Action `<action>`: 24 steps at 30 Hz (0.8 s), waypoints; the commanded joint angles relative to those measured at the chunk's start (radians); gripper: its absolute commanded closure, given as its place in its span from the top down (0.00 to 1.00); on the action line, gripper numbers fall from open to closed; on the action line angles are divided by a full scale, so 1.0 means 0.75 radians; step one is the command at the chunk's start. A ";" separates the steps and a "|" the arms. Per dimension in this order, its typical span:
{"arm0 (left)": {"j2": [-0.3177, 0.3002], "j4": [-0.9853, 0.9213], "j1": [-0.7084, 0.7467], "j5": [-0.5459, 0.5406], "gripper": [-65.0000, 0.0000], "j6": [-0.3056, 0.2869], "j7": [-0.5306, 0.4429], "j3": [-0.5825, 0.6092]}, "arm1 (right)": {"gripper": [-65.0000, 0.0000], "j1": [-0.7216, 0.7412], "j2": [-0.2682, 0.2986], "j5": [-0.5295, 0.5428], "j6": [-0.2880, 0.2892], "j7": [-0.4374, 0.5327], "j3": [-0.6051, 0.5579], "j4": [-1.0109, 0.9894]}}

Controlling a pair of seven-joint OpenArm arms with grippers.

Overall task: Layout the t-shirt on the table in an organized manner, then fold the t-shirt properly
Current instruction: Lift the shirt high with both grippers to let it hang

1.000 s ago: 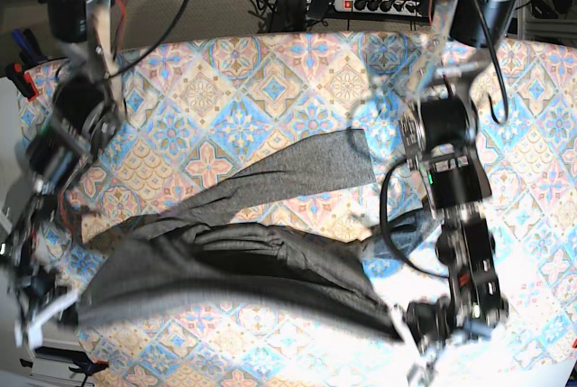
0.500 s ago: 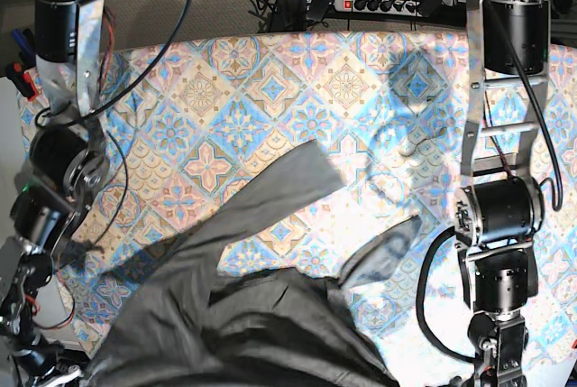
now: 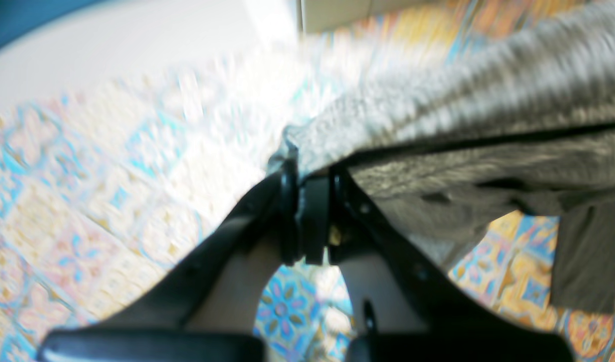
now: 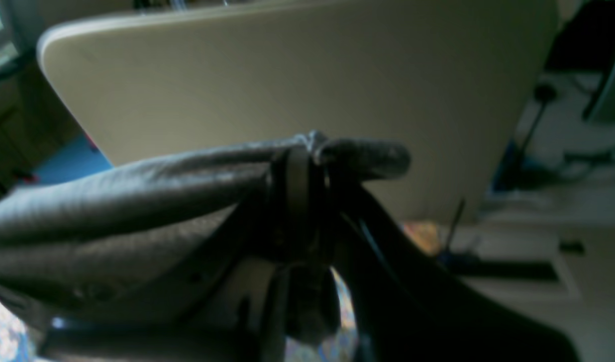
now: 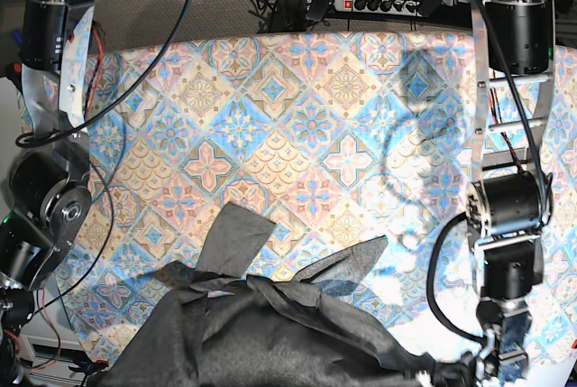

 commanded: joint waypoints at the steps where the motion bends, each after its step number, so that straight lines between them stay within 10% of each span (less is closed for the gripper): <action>1: -0.010 0.032 -0.067 -0.009 0.00 0.006 -0.033 -0.002 | 0.00 0.055 0.011 0.022 -0.005 0.054 0.001 0.019; 24: -0.088 0.345 -0.067 -0.013 0.00 0.006 0.059 -0.004 | 0.00 -0.023 0.056 0.024 -0.005 -0.005 0.027 0.027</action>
